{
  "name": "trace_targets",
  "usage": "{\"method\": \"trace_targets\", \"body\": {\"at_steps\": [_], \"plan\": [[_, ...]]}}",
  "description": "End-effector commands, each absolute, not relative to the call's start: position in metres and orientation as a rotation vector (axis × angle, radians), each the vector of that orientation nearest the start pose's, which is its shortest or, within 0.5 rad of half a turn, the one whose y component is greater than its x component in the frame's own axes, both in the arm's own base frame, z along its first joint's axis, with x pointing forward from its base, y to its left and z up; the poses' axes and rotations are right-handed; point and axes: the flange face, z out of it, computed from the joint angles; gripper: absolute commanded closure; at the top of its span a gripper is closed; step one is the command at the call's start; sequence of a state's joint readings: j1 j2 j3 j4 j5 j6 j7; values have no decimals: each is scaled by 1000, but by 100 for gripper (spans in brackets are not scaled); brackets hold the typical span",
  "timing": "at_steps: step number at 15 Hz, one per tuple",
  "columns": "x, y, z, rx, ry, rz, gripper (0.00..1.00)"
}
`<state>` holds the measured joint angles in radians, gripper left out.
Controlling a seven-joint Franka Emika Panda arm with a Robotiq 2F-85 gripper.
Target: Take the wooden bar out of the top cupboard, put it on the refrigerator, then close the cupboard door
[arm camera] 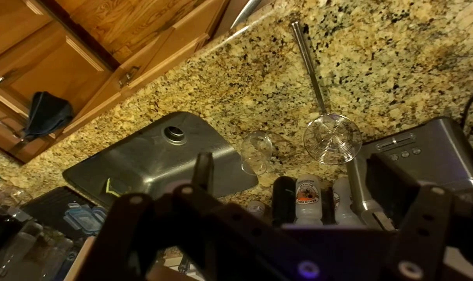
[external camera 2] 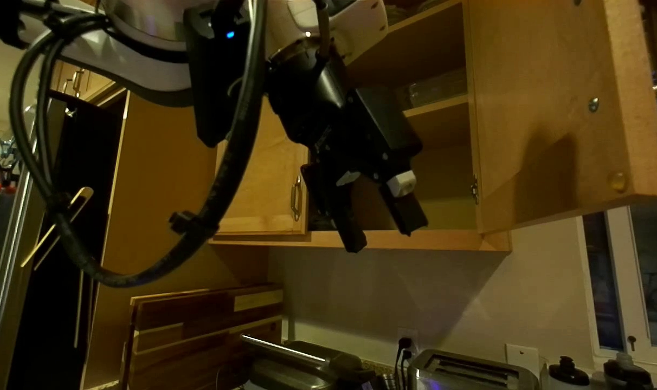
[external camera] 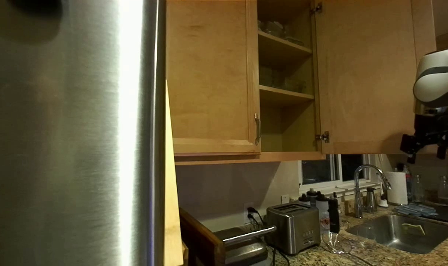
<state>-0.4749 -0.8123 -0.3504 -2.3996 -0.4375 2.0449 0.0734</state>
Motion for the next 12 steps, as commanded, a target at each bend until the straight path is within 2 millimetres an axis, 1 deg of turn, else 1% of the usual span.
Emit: {"method": "trace_targets", "body": {"at_steps": [1, 3, 7, 12], "plan": [[169, -331, 614, -3235, 1174, -608, 0], [157, -347, 617, -3256, 1155, -648, 0], [143, -375, 619, -3271, 1156, -729, 0], [140, -399, 615, -3309, 1139, -854, 0]]}}
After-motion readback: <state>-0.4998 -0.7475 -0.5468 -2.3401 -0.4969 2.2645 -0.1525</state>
